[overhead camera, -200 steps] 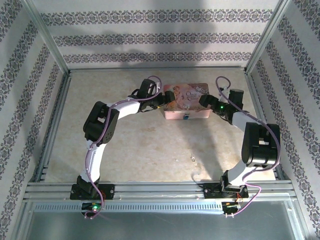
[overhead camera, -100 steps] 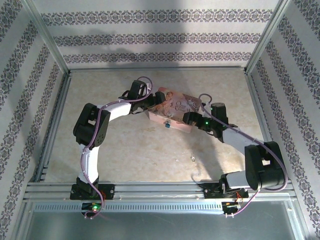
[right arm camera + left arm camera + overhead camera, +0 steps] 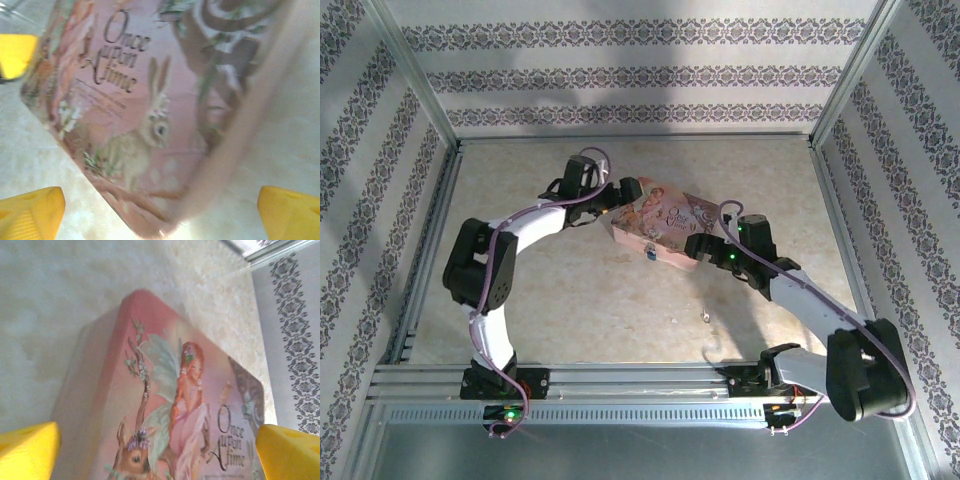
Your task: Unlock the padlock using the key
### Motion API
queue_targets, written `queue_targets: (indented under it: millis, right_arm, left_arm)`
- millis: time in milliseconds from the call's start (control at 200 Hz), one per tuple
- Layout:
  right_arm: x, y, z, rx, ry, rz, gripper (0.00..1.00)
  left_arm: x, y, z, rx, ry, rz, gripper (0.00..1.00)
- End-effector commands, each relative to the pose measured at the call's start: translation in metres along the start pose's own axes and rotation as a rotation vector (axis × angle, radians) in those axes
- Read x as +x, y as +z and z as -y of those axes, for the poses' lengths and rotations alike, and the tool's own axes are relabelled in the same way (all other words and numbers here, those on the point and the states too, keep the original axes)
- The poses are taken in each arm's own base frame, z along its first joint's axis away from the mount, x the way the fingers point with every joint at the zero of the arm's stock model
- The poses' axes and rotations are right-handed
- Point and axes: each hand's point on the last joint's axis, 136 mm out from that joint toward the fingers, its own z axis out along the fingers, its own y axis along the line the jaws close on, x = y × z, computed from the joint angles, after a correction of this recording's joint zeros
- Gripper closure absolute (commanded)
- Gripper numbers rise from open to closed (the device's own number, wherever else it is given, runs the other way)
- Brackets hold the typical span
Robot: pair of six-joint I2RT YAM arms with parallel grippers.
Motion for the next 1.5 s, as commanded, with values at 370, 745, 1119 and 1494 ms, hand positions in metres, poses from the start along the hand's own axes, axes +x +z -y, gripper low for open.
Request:
queue_targets:
  millis: [370, 745, 1119, 1494]
  right_arm:
    - [0.085, -0.075, 0.023, 0.311, 0.007, -0.201, 0.31]
    - [0.126, -0.05, 0.03, 0.388, -0.042, -0.331, 0.45]
    - [0.141, -0.03, 0.04, 0.452, -0.06, -0.419, 0.52]
    - [0.155, -0.019, 0.046, 0.478, -0.07, -0.498, 0.64]
  left_arm:
    - [0.053, -0.122, -0.026, -0.114, 0.076, 0.058, 0.0]
    - [0.126, -0.163, -0.057, -0.146, 0.015, 0.051, 0.0]
    - [0.142, -0.163, -0.073, -0.17, -0.023, 0.044, 0.0]
    - [0.14, -0.162, -0.076, -0.195, -0.014, 0.039, 0.0]
